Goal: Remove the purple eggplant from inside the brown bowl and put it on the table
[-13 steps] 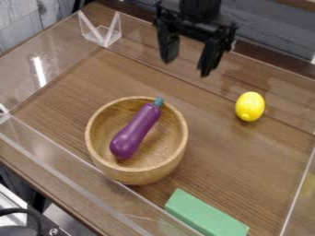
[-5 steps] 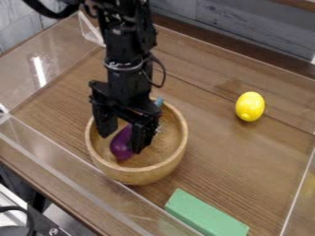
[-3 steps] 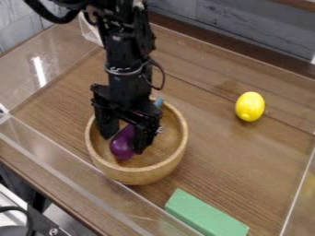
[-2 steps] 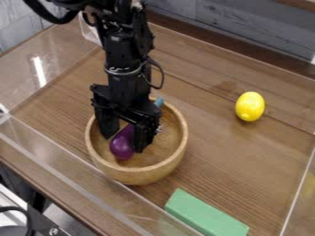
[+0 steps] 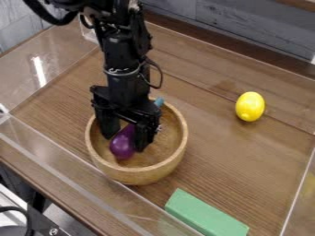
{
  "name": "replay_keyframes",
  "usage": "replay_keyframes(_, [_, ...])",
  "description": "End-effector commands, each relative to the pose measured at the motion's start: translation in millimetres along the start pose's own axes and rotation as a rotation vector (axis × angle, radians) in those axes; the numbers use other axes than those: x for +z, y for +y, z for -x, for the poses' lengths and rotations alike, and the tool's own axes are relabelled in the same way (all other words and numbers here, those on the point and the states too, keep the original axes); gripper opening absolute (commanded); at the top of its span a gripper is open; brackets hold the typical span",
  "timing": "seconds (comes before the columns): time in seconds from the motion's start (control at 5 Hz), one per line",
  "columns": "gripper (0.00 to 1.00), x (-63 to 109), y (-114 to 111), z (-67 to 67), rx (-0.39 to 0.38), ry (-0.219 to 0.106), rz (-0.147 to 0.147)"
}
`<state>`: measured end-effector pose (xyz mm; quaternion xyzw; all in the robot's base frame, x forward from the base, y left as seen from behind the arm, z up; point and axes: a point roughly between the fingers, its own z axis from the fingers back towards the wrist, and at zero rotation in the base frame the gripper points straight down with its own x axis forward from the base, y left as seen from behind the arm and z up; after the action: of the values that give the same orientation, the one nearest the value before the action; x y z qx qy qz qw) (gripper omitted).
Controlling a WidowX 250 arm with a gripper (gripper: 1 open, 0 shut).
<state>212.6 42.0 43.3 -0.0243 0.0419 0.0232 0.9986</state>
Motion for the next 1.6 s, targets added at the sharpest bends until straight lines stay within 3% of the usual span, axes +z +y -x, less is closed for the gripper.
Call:
replay_keyframes(0.0, [1.0,7.7,4.4,-9.5,0.006,-0.048,-0.001])
replay_keyframes(1.0, [1.0,6.6,6.4,-15.0,0.028,-0.072,0.021])
replay_keyframes(1.2, [0.0,6.5,6.5,-14.9,0.033,-0.074,0.022])
replay_keyframes(1.4, [0.0,10.6,6.2,-14.7,0.042,-0.074,0.032])
